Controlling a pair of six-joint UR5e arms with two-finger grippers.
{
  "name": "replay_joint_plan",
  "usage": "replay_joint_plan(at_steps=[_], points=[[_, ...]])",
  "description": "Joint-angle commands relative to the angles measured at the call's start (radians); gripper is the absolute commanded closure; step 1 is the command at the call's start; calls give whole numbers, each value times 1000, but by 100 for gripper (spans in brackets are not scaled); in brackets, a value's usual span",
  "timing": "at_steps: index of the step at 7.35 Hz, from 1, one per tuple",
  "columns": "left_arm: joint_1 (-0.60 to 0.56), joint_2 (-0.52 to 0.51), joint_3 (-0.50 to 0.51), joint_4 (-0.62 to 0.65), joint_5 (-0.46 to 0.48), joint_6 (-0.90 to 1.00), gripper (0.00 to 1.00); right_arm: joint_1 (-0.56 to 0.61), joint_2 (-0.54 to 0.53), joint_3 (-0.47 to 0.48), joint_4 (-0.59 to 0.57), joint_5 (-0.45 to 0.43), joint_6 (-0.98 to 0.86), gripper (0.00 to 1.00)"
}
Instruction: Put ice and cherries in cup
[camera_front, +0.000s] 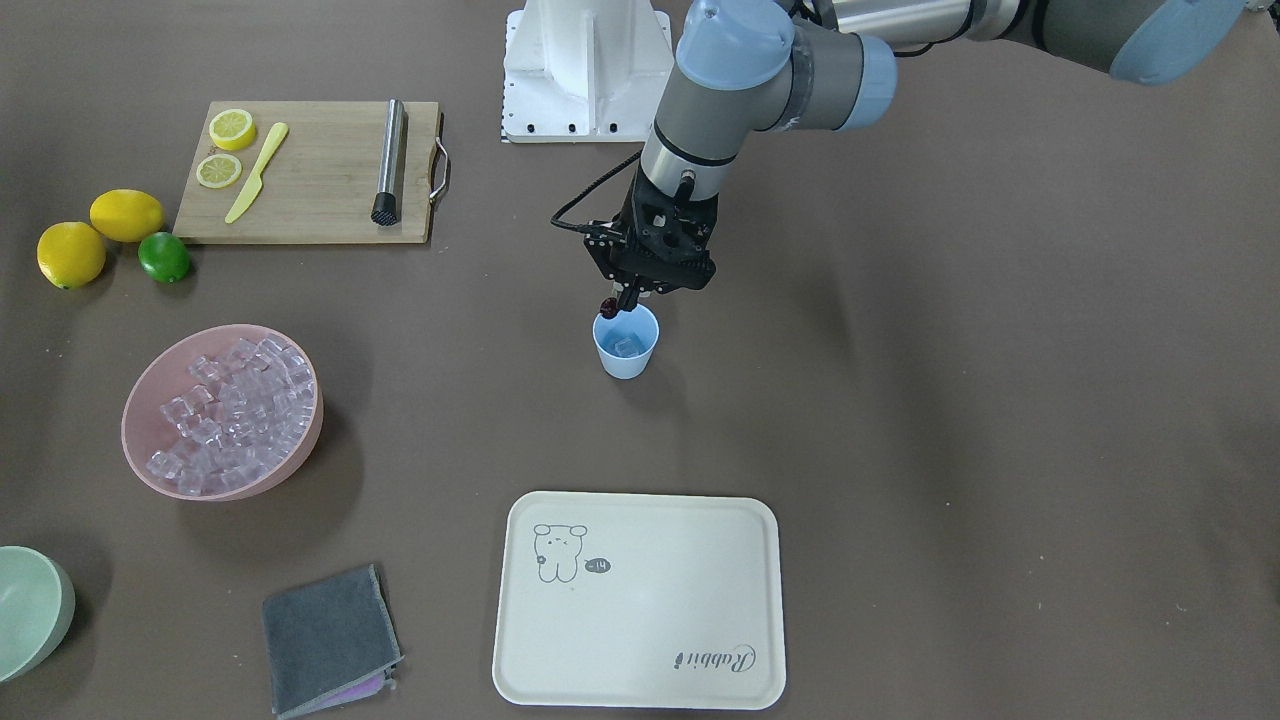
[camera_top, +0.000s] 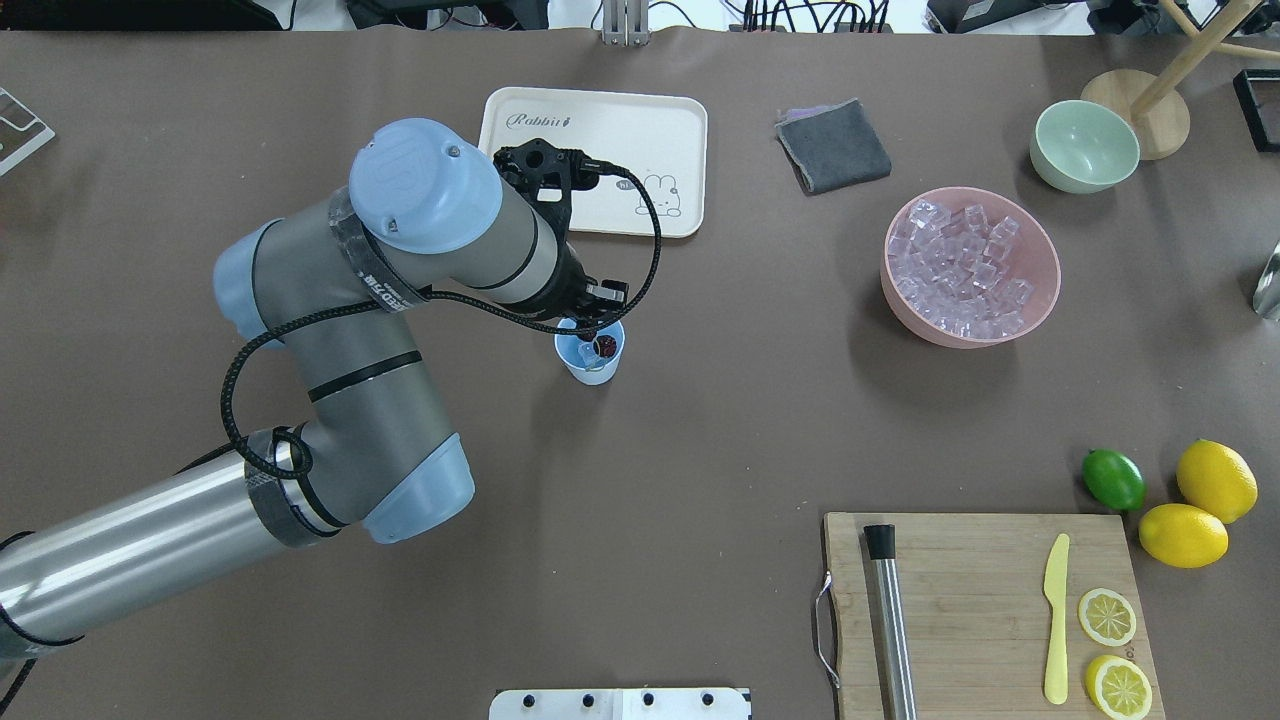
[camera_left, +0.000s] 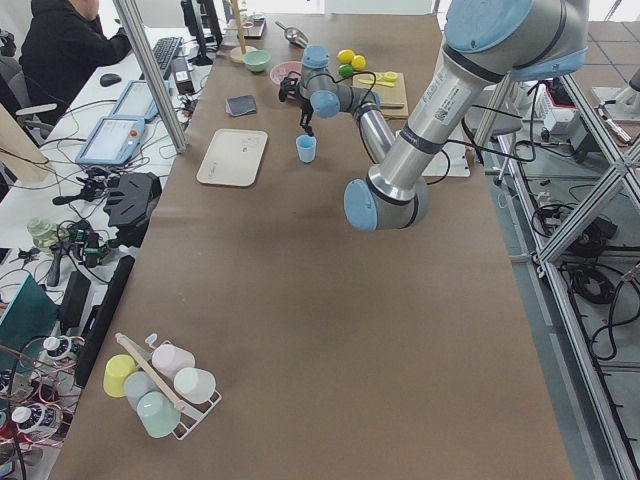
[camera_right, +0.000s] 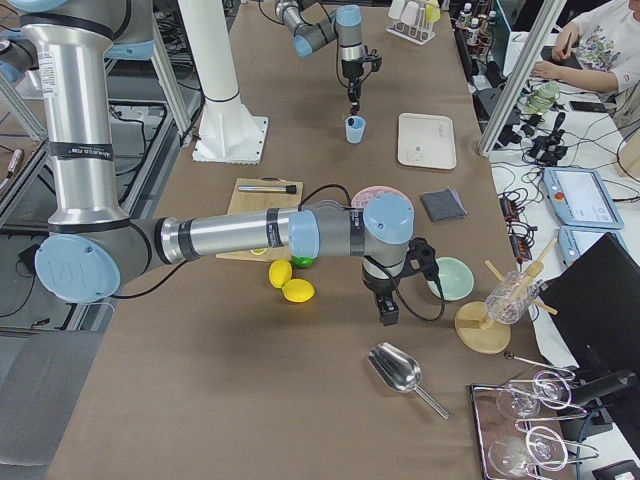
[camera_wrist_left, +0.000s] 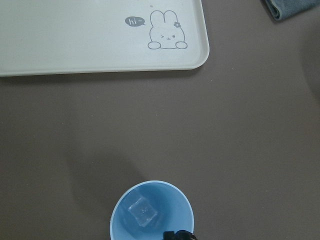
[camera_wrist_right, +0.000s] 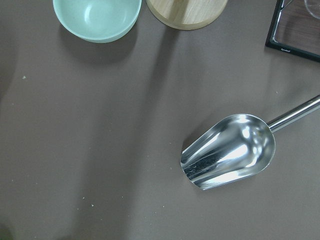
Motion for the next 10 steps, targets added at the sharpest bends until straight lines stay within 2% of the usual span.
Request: replay_joint_plan(at_steps=[1,2,3,4,6,7,10], points=[[2,-1,14,-6,3,19,57,0,-5,1,2,-1,0,1],[1,-1,14,-15,3,18,31,0,-9,11,2,-1,2,1],[-4,-1,13,-29,3,16,12,0,-9,9,0,-1,0,1],[-42,8,-3,-15,-8,18,7,0,-7,11,0,-1,2,1],[-211,109,-3,6,-144,156,3,0,-10,9,0,-3,-8,1],[-332,190,-1,22,-241,302,3,0,-10,9,0,-3,-3,1],[-577,426,11,34,-345,792,3,-3,-16,11,2,-1,-8,1]])
